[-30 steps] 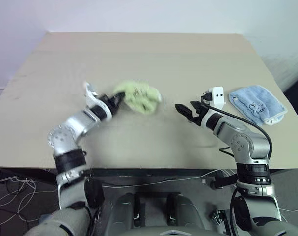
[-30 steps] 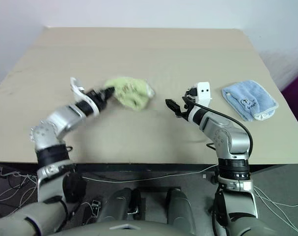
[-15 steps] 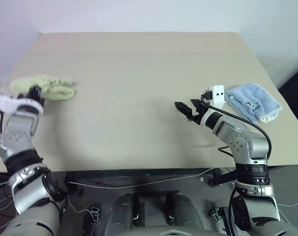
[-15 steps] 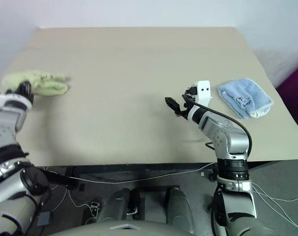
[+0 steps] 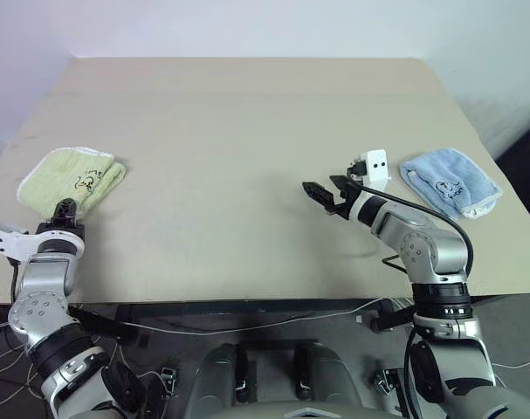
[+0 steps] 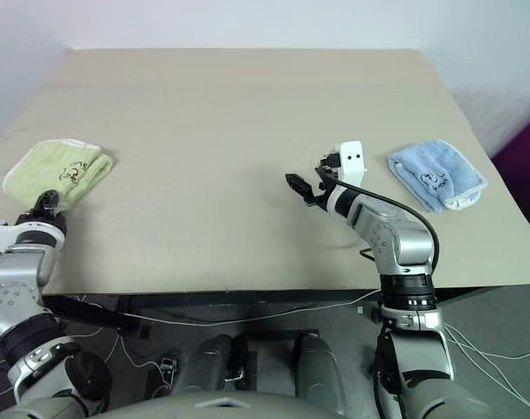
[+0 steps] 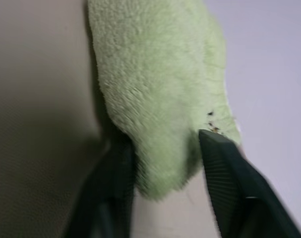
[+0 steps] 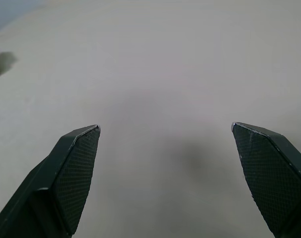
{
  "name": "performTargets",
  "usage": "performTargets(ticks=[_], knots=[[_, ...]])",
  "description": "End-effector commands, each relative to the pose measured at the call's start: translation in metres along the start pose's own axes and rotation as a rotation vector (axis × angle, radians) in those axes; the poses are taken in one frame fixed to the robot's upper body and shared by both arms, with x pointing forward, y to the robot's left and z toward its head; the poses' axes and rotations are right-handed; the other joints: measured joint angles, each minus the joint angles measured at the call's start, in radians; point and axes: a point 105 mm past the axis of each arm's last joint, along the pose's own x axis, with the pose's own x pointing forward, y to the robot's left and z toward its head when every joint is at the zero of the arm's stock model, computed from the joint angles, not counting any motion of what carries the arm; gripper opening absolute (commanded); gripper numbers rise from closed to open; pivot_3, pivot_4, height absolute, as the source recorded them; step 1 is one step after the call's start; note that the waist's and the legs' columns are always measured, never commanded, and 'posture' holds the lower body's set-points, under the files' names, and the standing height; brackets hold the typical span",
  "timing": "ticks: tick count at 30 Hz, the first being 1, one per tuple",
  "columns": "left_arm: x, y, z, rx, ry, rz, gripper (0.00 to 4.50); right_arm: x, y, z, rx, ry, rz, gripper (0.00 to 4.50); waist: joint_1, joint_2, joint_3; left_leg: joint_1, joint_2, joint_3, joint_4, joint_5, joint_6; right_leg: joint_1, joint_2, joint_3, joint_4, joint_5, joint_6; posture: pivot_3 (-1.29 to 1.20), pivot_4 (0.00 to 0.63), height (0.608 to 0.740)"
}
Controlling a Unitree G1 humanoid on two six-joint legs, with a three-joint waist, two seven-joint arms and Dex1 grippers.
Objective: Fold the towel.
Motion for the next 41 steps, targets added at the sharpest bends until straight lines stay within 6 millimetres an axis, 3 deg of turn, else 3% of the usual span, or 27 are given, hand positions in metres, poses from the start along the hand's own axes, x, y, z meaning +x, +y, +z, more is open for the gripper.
performTargets(ticks=[1,4,5,9,16,20,23,27,32,41], knots=[[-0.007,-0.015,0.014,-0.024,-0.037,-0.062,3.25,0.003,0.006,0.009,-0.018,-0.034,0.025,4.5,0.0,0.0,0.0,0.0,0.0,0.0,0.0,0.0,0.0,0.0,0.0,0.0,0.0,0.0,0.0,0.0,0.15,0.74],[-0.009,-0.025,0.006,-0.024,0.012,-0.099,4.33,0.003,0.007,0.008,-0.016,-0.033,0.027,4.5,0.0,0.0,0.0,0.0,0.0,0.0,0.0,0.001,0.001,0.0,0.0,0.0,0.0,0.0,0.0,0.0,0.15,0.74],[-0.01,-0.029,0.002,-0.027,0.032,-0.113,4.48,0.003,0.007,0.008,-0.016,-0.032,0.027,4.5,0.0,0.0,0.0,0.0,0.0,0.0,0.0,0.001,0.001,0.0,0.0,0.0,0.0,0.0,0.0,0.0,0.15,0.74],[-0.016,-0.048,-0.034,-0.028,0.172,-0.164,4.48,0.001,0.007,0.009,-0.013,-0.038,0.023,4.5,0.002,0.0,0.0,0.0,0.0,0.0,0.0,0.001,0.001,0.0,0.0,0.0,0.0,0.0,0.0,0.0,0.15,0.74],[-0.037,-0.104,-0.129,0.087,0.496,-0.347,4.48,-0.005,0.005,0.017,-0.011,-0.097,-0.01,4.5,0.004,0.0,0.0,0.0,-0.001,0.0,0.0,0.001,0.002,0.001,0.0,0.0,0.0,0.0,0.0,0.0,0.15,0.74],[-0.043,-0.126,-0.172,0.508,0.582,-0.53,4.48,-0.015,-0.002,0.023,-0.039,-0.141,-0.052,4.5,0.002,0.0,0.0,0.0,-0.001,0.0,0.0,0.001,0.002,0.001,0.001,0.0,0.0,0.0,0.0,0.0,0.15,0.74],[-0.035,-0.128,-0.175,0.759,0.529,-0.632,4.48,-0.018,-0.006,0.026,-0.063,-0.165,-0.084,4.5,-0.003,0.001,0.0,0.0,-0.001,0.002,-0.001,0.001,0.001,0.0,0.002,0.0,0.0,0.0,0.0,0.0,0.15,0.74],[-0.03,-0.131,-0.168,1.158,0.388,-0.907,4.48,-0.02,-0.014,0.034,-0.162,-0.211,-0.155,4.5,-0.006,0.001,0.0,0.0,0.001,0.004,-0.003,0.001,-0.002,-0.004,0.003,0.001,0.0,0.0,0.0,0.0,0.15,0.74],[-0.02,-0.119,-0.161,1.122,0.375,-0.948,4.48,-0.019,-0.015,0.028,-0.383,-0.196,-0.156,4.5,0.0,0.002,0.0,-0.007,0.001,0.004,-0.003,0.002,-0.003,-0.01,0.003,0.002,0.0,0.0,0.0,0.0,0.15,0.74],[-0.013,-0.106,-0.15,1.109,0.345,-0.895,4.48,-0.021,-0.012,0.025,-0.435,-0.202,-0.125,4.5,0.0,0.001,0.0,-0.007,0.001,0.003,-0.001,0.003,0.0,-0.01,0.003,0.002,0.001,0.0,0.0,0.0,0.15,0.74]])
